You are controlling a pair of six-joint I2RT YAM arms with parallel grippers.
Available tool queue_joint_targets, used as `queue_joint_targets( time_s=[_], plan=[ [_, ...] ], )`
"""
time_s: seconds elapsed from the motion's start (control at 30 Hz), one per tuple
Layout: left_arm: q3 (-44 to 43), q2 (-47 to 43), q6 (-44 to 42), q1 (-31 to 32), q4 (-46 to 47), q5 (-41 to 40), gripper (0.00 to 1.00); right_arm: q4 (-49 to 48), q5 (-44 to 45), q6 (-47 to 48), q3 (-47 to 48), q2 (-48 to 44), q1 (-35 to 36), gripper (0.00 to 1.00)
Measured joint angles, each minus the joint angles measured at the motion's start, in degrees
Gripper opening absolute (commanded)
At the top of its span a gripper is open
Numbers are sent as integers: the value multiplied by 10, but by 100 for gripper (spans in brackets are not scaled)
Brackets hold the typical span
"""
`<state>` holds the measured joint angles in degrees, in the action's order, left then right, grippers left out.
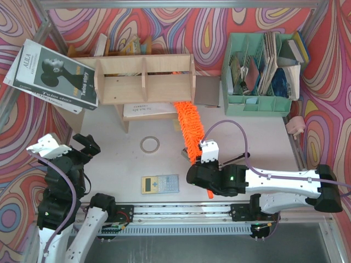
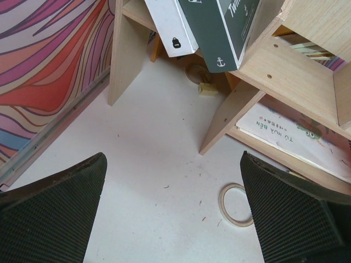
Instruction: Dust the bookshelf with a duster
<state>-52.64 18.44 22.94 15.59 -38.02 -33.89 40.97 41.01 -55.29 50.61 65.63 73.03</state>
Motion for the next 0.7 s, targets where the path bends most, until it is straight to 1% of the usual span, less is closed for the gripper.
queue_joint_targets(
  time_s=[0.23, 0.37, 0.57, 0.7],
  plan=[
    [0, 0, 0, 0, 0, 0, 99, -21, -29, 0, -11, 28, -12, 0],
    [0, 0, 0, 0, 0, 0, 98, -39, -42, 17, -11, 46, -15, 0],
    [0, 0, 0, 0, 0, 0, 98, -101, -59, 82, -3, 48, -15, 0],
    [0, 0, 0, 0, 0, 0, 98, -162, -85, 138, 17, 76, -15, 0]
  ],
)
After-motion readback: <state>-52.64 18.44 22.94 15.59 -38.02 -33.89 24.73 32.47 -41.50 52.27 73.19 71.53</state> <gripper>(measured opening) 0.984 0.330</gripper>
